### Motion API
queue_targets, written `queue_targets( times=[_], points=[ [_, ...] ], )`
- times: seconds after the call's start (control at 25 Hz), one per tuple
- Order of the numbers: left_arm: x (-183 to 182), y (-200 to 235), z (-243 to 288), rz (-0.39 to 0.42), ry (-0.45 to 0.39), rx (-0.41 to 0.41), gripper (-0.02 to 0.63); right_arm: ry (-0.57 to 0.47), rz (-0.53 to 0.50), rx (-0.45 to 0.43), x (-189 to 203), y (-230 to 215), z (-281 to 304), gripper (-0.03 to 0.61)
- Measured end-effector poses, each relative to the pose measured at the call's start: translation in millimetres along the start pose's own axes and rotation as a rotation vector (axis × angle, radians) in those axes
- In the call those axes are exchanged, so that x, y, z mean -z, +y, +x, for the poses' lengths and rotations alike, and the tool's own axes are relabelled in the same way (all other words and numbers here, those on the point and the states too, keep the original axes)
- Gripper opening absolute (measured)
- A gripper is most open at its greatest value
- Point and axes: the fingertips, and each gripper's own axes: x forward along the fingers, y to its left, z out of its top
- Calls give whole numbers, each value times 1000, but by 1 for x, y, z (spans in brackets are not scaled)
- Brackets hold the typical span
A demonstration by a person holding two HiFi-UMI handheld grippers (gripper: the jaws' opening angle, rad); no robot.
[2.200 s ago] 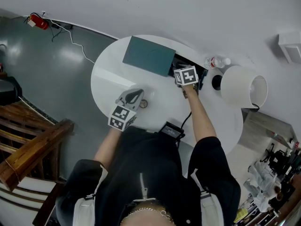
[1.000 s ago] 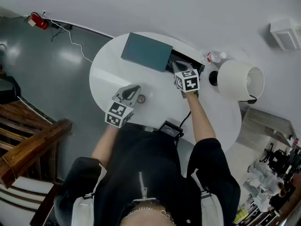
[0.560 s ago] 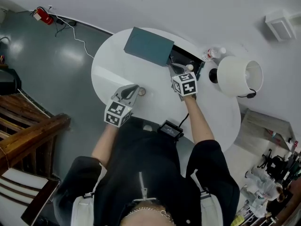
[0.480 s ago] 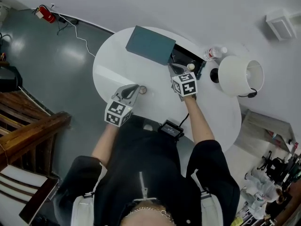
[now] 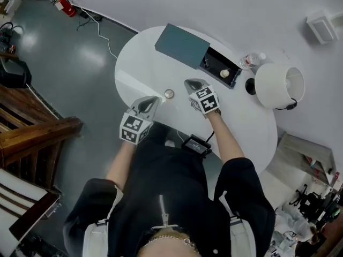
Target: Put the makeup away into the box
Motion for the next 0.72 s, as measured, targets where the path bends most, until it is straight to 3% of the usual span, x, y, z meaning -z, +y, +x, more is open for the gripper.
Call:
queue_targets(
  times=[0.12, 0.24, 0.44, 0.72],
  points=[
    [7, 1, -12, -11, -5, -26, 14, 13, -35, -29, 3, 19, 6, 13],
    [11, 2, -23, -12, -20, -53, 14, 34, -71, -61, 4, 38, 12, 78],
    [22, 4, -38, -33, -32, -97, 14, 78, -132, -103, 14, 65, 26, 129],
    [41, 10, -61, -72, -29, -149, 14, 154, -274, -86, 29, 86, 49, 201]
  ],
)
